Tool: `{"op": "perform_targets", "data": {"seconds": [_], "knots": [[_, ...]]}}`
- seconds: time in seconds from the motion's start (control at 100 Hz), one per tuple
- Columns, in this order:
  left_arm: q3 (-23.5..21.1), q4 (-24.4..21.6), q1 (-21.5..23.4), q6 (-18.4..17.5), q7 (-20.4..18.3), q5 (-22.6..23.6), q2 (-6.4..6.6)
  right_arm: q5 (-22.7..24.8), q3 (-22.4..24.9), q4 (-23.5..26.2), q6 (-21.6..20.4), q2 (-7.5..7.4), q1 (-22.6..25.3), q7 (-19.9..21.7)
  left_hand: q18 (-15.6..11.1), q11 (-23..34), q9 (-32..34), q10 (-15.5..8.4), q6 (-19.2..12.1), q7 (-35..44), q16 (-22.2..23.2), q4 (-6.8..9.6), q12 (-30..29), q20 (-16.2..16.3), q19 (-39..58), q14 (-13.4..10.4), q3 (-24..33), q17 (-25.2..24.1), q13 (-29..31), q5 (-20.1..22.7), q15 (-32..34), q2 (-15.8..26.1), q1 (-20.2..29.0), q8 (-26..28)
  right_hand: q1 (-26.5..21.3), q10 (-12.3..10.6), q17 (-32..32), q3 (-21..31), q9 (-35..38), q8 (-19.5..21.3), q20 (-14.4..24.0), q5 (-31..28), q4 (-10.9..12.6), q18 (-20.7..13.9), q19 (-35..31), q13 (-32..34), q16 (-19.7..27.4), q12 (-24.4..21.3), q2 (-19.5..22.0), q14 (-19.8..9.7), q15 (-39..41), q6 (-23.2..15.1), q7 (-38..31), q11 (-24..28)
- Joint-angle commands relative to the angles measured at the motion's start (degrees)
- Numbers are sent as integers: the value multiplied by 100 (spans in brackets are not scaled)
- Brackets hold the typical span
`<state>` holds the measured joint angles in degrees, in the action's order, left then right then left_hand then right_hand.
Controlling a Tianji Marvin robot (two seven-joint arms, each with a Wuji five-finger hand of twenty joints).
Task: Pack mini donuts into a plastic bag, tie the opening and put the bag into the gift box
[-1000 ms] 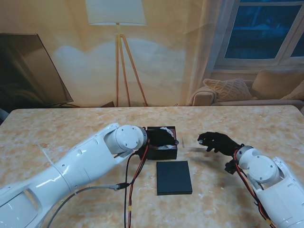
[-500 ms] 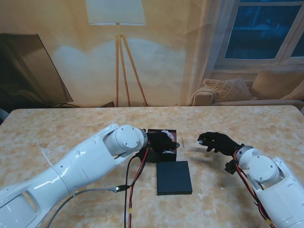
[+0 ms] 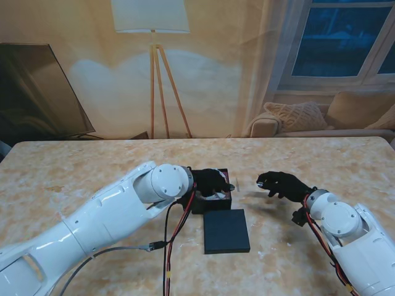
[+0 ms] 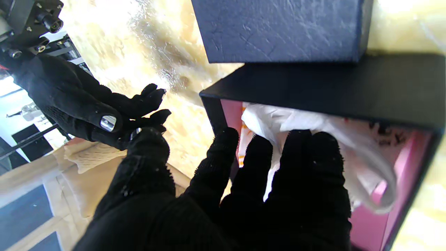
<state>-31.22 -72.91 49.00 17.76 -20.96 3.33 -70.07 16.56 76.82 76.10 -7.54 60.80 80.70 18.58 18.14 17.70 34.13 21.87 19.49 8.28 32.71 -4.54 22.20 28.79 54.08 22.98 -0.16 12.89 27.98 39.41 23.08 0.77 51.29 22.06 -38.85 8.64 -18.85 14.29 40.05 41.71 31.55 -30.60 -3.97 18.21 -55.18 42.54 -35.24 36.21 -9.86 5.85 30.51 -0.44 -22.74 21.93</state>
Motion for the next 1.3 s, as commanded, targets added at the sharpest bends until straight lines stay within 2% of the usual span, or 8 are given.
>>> {"op": "perform_targets", "data": {"seconds": [0.0, 0.25, 0.57, 0.7, 0.93, 1.05, 1.14, 1.29], "knots": [[-69, -156, 15, -92, -13, -22, 57, 3, -15, 10, -1, 24, 47, 73, -18, 60, -223, -68, -132, 138, -75, 137, -22, 94, 72, 192, -70, -115, -180, 147, 47, 98, 129, 134, -82, -38, 14, -100, 45, 4, -42, -40, 128, 36, 20, 45, -106, 42, 59, -61, 111, -151, -46, -39], [-207, -508, 132, -263, 43, 324, 191, 3, -12, 5, -7, 22, 45, 82, -38, 77, -246, -122, -210, 185, -8, 151, 15, 163, 63, 122, -48, -156, -176, 185, 60, 83, 246, 244, -79, -33, 14, -106, 47, 4, -40, -41, 128, 37, 21, 51, -108, 42, 58, -61, 114, -144, -48, -40], [-299, -491, 202, -608, 449, 756, 161, -13, -17, -5, -11, 20, 39, 101, -319, 131, -412, -338, -248, 163, 101, 156, 70, 226, -93, -70, -34, -357, -385, 94, 31, 87, 367, 316, -75, -39, 12, -110, 45, 4, -38, -36, 127, 40, 21, 50, -108, 41, 58, -68, 112, -157, -49, -45], [-298, -360, 200, -749, 635, 900, 119, -19, -20, -4, -9, 18, 38, 113, -436, 70, -538, -541, -299, 59, -28, 150, -21, 173, -367, -313, -48, -538, -633, -19, -252, 104, 397, 242, -78, -35, 18, -108, 42, 3, -39, -44, 128, 36, 25, 52, -108, 41, 59, -65, 110, -146, -51, -46], [-115, 80, 25, -809, 511, 707, 40, -21, -19, -11, -20, 15, 35, 127, -601, -61, -566, -810, -431, 7, -558, 112, -367, -139, -802, -694, -120, -666, -702, -121, -794, 85, 238, 32, -74, -37, 16, -108, 49, 3, -37, -42, 128, 43, 25, 51, -106, 40, 58, -66, 105, -155, -50, -49], [-41, 221, 2, -840, 445, 586, 10, -26, -26, -11, -6, 13, 30, 140, -601, 26, -330, -845, -502, 123, -589, 107, -386, -179, -720, -688, -129, -538, -483, 51, -729, 83, 197, 40, -73, -48, 22, -108, 46, 2, -39, -37, 128, 35, 31, 50, -107, 40, 58, -72, 106, -156, -48, -50], [29, 308, -22, -868, 392, 545, -3, -23, -28, -10, -5, 13, 30, 140, -635, 176, -20, -941, -706, 424, -519, 102, -342, -205, -515, -674, -106, -416, -255, 353, -547, 25, 256, 120, -77, -39, 20, -105, 50, -2, -38, -15, 129, 40, 31, 49, -107, 41, 56, -70, 104, -147, -37, -49], [180, 497, -107, -959, 415, 625, -55, -15, -24, -4, -9, 15, 36, 124, -717, 452, 339, -1097, -1000, 1120, -308, 46, -204, -169, -149, -703, -43, -125, 96, 782, -232, -267, 758, 406, -104, -36, 19, -94, 46, -7, -37, 14, 132, 38, 29, 52, -108, 40, 48, -72, 105, -150, -25, -52]]}}
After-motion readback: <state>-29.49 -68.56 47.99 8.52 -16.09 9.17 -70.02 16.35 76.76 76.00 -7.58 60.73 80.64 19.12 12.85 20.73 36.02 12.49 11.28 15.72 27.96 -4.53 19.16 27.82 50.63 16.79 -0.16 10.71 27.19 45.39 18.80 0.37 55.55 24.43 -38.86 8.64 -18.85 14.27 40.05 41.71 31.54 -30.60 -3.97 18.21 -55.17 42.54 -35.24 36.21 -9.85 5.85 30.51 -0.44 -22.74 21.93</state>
